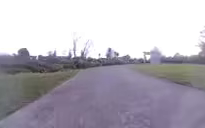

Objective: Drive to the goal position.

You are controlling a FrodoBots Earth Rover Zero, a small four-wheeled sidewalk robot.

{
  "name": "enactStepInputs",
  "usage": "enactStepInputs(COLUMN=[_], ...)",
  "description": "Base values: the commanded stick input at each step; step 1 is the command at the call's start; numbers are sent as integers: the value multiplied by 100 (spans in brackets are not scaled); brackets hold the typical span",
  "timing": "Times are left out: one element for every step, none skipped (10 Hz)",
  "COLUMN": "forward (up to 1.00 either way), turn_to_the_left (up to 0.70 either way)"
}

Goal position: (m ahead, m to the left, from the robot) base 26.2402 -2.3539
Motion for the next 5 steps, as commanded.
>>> enactStepInputs(forward=[85, 85, 85, 85, 85], turn_to_the_left=[0, 0, 0, 0, 0])
